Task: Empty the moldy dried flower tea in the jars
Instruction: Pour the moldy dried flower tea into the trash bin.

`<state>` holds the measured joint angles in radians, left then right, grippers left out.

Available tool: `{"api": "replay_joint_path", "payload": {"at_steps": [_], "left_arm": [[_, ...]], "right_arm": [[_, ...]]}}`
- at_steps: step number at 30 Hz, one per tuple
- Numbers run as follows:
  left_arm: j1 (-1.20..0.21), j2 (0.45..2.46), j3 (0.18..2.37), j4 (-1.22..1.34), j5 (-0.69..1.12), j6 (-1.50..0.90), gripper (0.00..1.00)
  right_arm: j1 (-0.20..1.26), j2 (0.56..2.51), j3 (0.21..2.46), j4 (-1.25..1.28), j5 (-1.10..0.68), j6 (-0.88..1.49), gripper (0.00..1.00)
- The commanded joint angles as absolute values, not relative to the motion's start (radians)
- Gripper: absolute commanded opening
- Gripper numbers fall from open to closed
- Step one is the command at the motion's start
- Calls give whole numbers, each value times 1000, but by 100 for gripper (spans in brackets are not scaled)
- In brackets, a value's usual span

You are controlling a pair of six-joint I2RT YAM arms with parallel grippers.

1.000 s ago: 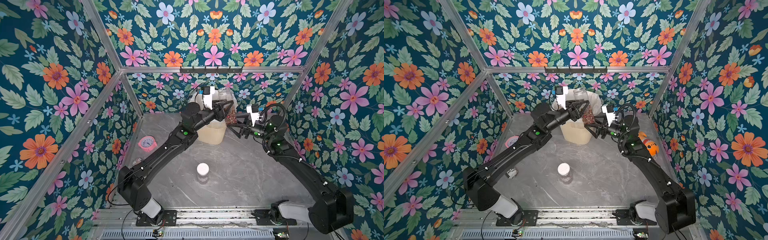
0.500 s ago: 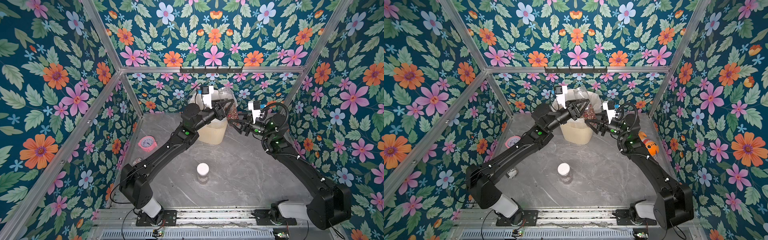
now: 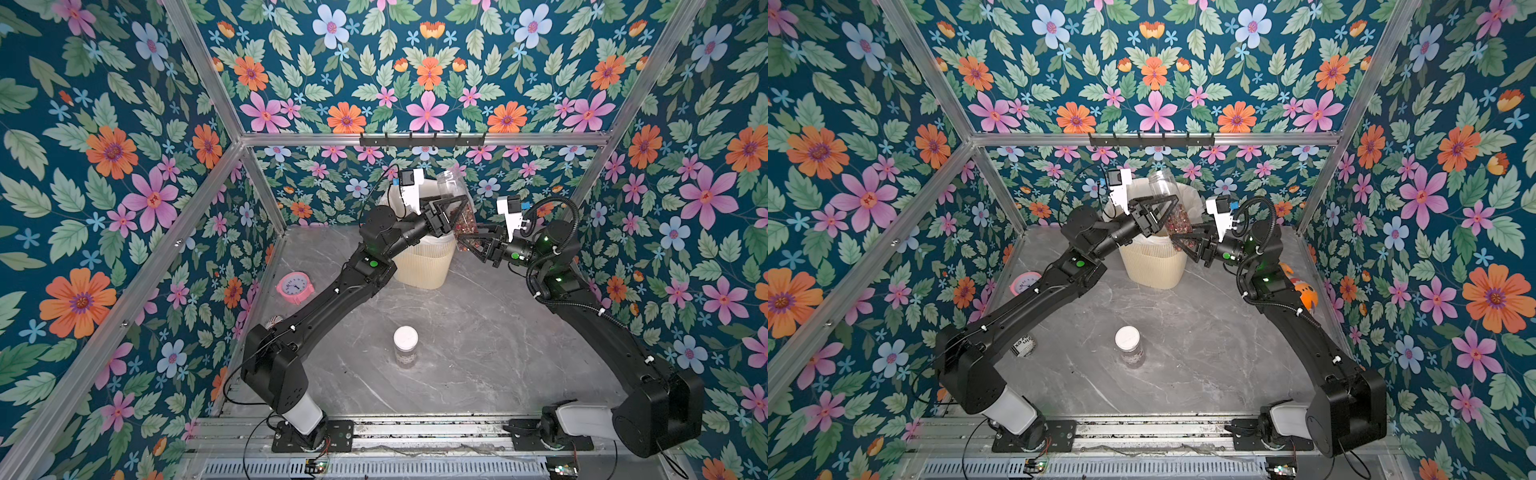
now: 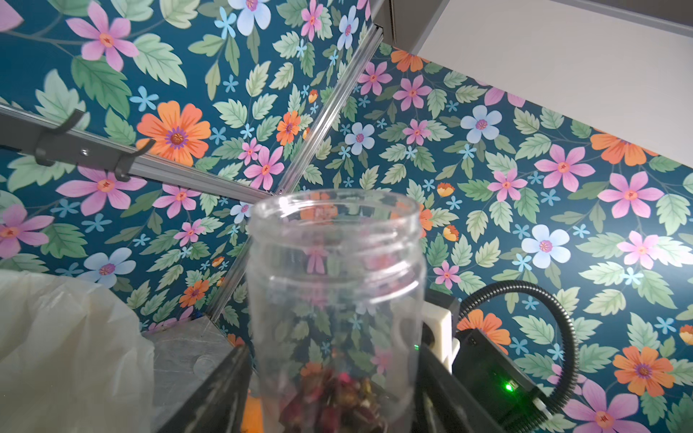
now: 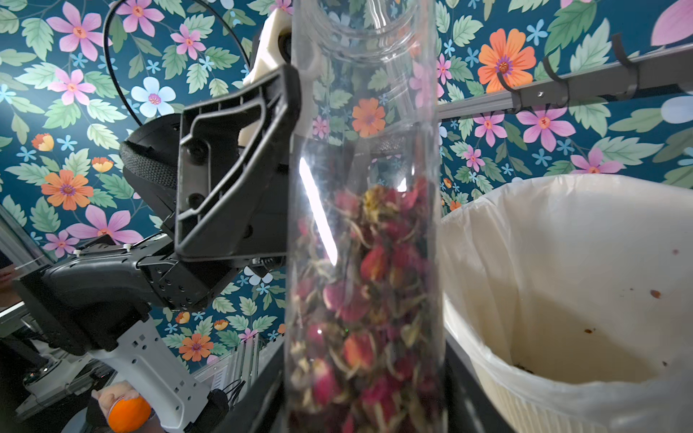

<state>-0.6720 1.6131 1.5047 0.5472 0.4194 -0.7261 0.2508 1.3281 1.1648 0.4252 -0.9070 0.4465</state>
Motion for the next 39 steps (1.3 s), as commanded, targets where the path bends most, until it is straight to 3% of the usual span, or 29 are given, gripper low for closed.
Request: {"api": "replay_joint_path", "payload": {"at_steps": [1,8,23,27,29,36,39], "left_arm": [[-656,1613,1511,597,448,-744,75],[-601,1593,1488,596,454,-769,85],[-503,1509,1472,289,383,-439,84],[-449,1602,1624,152,557,-332,82],[-414,1680,1756,44,645,-319,77],[-346,1980,2237,-272,1065,-282,75],[-343,2021,2262,-266,1125,-280,74]], "right_arm": [[246,1340,1197,383,-902,467,38],[214,1370,1260,291,-915,480,37],[188,1494,1625,-479,-910,322,35],[190,1512,1684,-652,-878,199,35],[189,1534,1723,-720,-868,144,34],[189,1635,1868,-926,-892,-4,32],[190,1649,1895,-945,-908,-25,32]]}}
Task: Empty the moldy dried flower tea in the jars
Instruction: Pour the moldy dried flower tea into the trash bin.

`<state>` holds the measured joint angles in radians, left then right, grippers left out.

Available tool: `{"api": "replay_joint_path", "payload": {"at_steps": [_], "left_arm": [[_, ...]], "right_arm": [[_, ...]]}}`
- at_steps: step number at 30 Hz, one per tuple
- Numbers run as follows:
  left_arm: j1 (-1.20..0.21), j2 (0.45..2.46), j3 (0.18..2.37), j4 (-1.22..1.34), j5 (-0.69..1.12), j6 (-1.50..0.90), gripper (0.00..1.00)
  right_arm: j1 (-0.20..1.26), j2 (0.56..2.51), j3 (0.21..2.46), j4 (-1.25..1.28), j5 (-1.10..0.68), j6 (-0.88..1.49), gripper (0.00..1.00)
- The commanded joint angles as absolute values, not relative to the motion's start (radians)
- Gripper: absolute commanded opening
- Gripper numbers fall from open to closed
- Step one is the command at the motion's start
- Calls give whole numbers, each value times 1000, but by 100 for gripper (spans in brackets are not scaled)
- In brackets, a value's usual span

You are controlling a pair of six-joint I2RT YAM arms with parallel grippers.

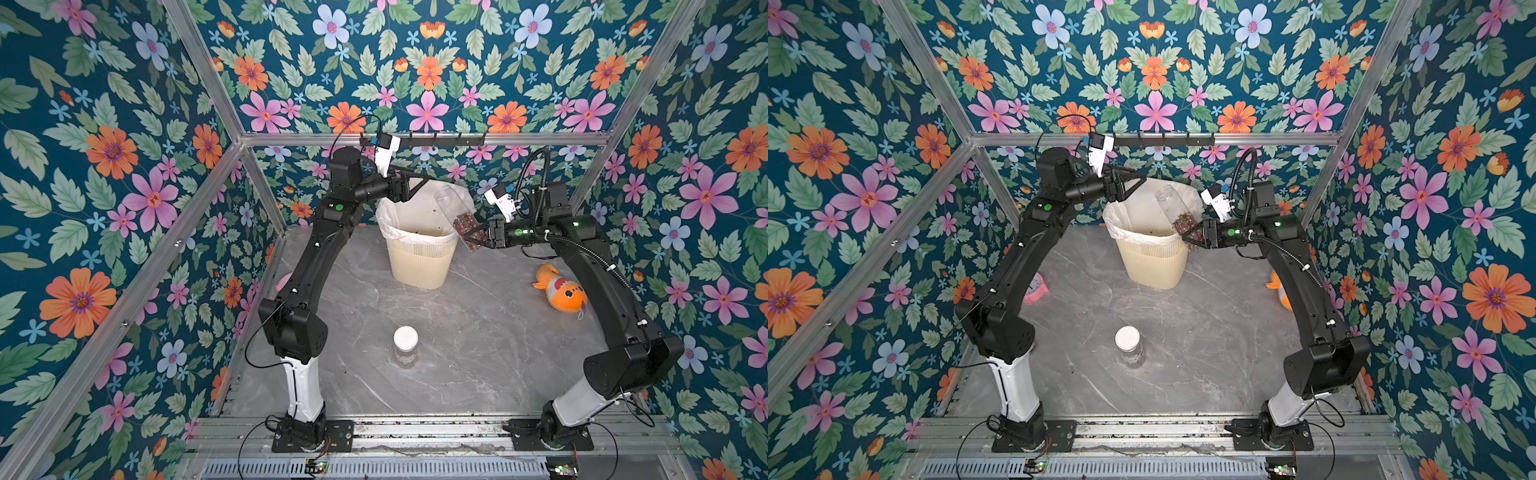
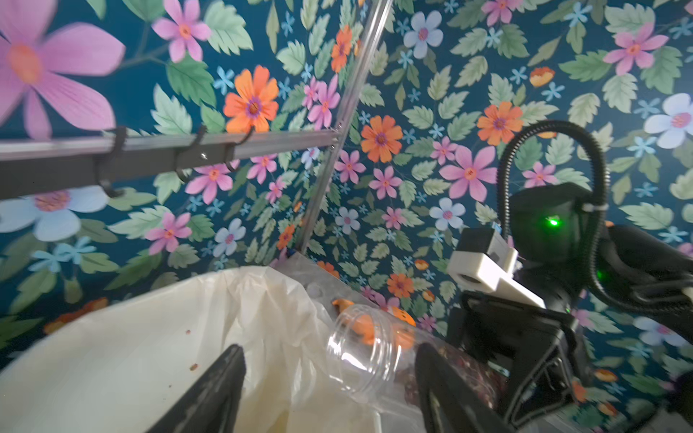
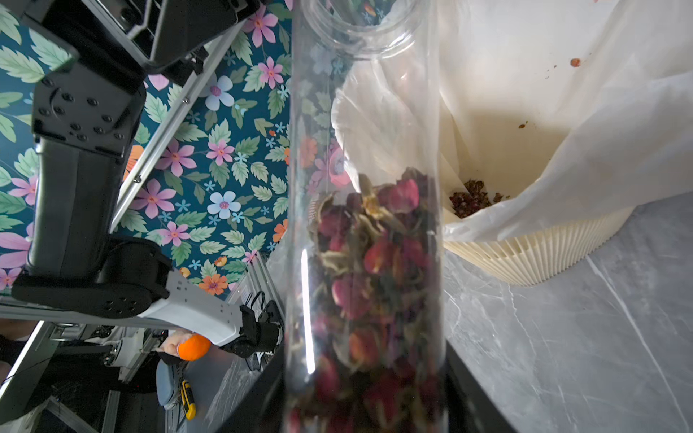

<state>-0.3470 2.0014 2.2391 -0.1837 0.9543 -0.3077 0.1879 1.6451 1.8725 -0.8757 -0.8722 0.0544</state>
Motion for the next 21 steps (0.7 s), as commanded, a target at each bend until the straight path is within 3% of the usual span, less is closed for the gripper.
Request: {"api": "replay_joint_path", "payload": {"at_steps": [1,6,10,21], "left_arm": [[-343,2028,2257,-257,1144,-278,74],[-342,2068,2246,-215,1199,-313,72],[-346,2066,2174,-102,1252,-400,61],[-348,1984,2038,-136,1253,-336,52]], "right_arm": [[190,1688,1912,-961,-916,-38,32],[206,1753,2003,-1053,-909,-85,31],[228,1778,2042,-1094,-891,-109,31],[236,1811,2106,-1172,-873,-180,31]]}}
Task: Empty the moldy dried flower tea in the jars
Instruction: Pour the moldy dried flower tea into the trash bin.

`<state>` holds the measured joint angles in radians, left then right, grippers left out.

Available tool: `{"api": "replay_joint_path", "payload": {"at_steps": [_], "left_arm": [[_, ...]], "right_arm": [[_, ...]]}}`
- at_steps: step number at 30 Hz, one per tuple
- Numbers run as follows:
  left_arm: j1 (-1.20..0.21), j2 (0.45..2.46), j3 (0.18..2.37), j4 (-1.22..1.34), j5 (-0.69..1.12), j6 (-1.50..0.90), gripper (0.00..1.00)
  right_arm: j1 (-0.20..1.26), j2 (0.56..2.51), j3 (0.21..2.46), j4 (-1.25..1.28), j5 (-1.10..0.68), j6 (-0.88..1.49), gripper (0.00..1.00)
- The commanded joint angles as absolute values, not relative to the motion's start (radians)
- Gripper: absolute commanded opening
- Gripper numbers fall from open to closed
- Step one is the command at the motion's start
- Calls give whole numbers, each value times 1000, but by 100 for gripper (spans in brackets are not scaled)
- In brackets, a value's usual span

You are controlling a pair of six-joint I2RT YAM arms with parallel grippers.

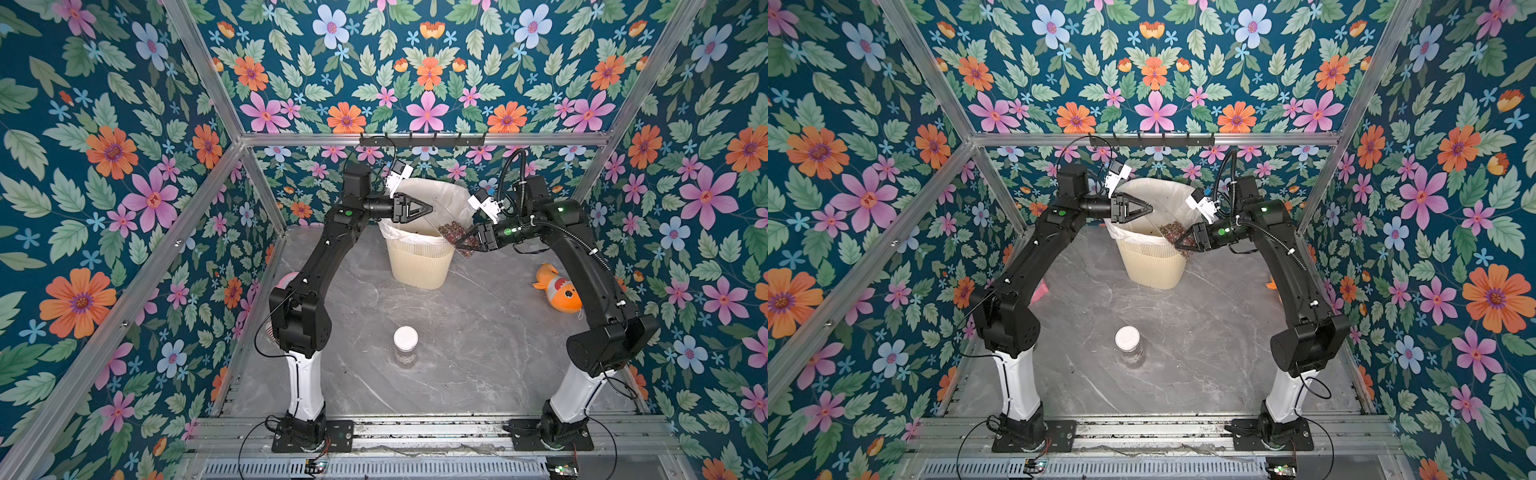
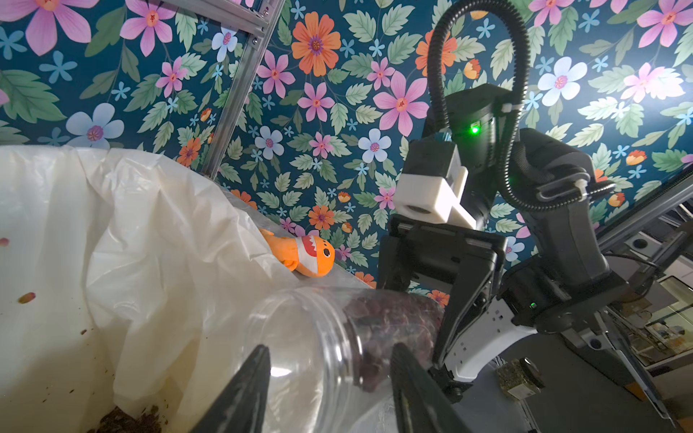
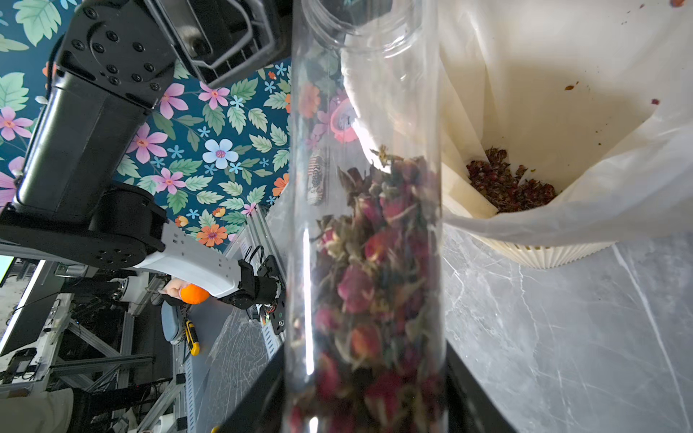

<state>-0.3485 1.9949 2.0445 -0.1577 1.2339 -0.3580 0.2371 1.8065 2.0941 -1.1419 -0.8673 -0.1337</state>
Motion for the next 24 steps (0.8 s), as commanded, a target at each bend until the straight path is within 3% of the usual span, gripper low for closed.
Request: {"api": "replay_joint_path", "payload": {"at_steps": [1,9,24], "left_arm": [[-348,1983,2036,-131,1257,-337,51],[-350,1988,2038,-121,1263,-344,32],[-359,1979,2004,-121,1345,-354,15]], "right_arm": [[238,1818,2117,-1182,-873,-187,31],[239,1837,2144,-1208,-865,-227,31],[236,1905,2240,-1338,-952,-388,31]]}}
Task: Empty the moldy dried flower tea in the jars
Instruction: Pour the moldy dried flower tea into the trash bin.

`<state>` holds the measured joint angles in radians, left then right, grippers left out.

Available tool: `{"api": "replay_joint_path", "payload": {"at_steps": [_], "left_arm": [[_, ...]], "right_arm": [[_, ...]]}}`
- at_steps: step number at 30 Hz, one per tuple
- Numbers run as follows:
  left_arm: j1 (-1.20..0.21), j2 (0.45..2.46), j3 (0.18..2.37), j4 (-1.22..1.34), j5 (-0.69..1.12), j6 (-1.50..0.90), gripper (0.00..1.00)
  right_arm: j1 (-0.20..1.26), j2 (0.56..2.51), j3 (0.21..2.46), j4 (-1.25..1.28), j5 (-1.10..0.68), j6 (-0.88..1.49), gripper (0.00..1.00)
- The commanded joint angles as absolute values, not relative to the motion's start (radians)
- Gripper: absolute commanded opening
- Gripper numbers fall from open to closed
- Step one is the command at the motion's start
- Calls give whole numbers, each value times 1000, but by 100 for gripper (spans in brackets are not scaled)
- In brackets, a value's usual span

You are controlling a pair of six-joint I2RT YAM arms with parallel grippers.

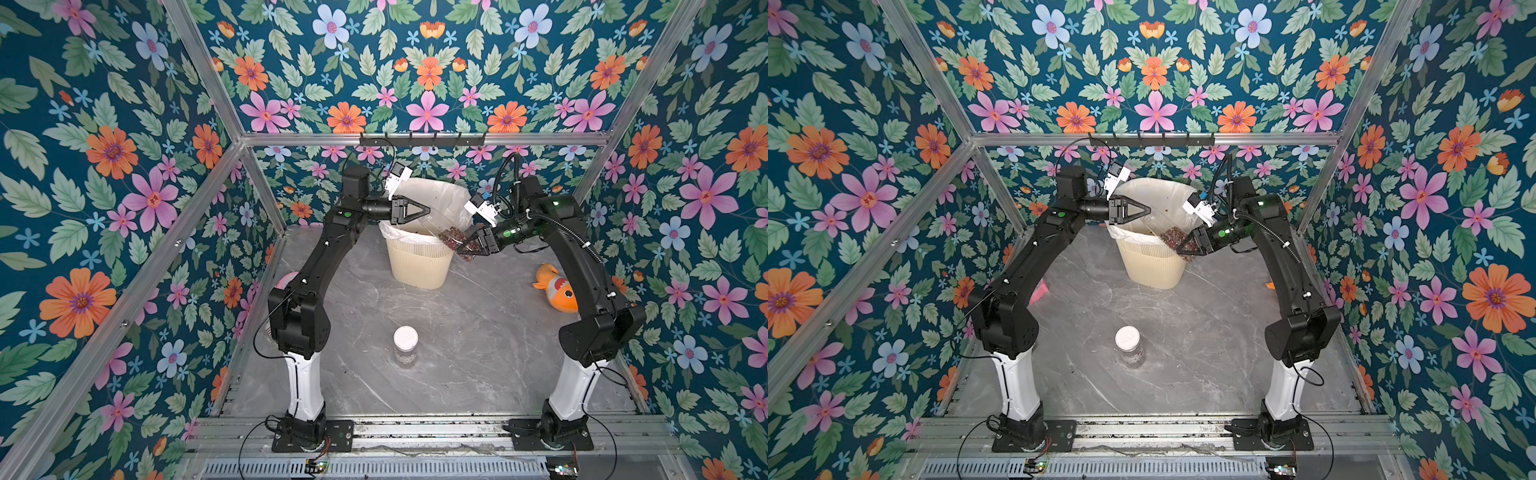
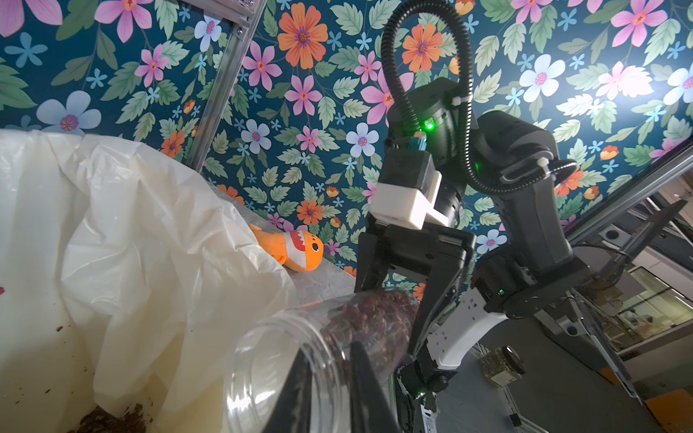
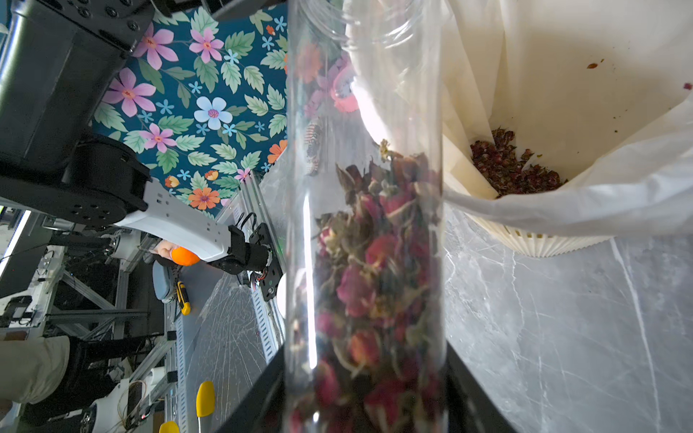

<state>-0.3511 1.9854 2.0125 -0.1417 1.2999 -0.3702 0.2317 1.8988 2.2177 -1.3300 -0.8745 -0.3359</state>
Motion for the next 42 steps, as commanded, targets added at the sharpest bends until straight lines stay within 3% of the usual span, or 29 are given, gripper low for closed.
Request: {"api": "replay_joint_path", "payload": {"at_steps": [1,11,18,23,28,31,36,41,42], "left_arm": [[-359,1978,2000,-123,1347,-354,15],[-362,1963,1967,-126,1343,-354,0],[-363,1971,1972,-121,1327,-367,0],[-360,1974,1973,-105,1327,-380,0],[-355,1981,1971,-61,1318,-427,0],[-355,1984,1969,-40,1325,-446,0],[-355,1971,1954,-5,1345,-469,0],[-355,1968,1952,3,1324,-481,0],[-353,1968,1952,11,1325,-487,5]], "right_arm": [[237,1909,2246,-1345,-951,-394,31],[236,1928,2295,-1368,-947,-419,32],[236,1935,2299,-1365,-965,-410,37],[231,1929,2300,-1367,-980,-413,46],[227,1909,2271,-1360,-1001,-422,63],[227,1906,2265,-1363,-1016,-431,59],[227,1902,2266,-1368,-1042,-446,42],[227,1903,2264,-1372,-1046,-444,40],[227,1903,2260,-1372,-1049,-445,40]]}}
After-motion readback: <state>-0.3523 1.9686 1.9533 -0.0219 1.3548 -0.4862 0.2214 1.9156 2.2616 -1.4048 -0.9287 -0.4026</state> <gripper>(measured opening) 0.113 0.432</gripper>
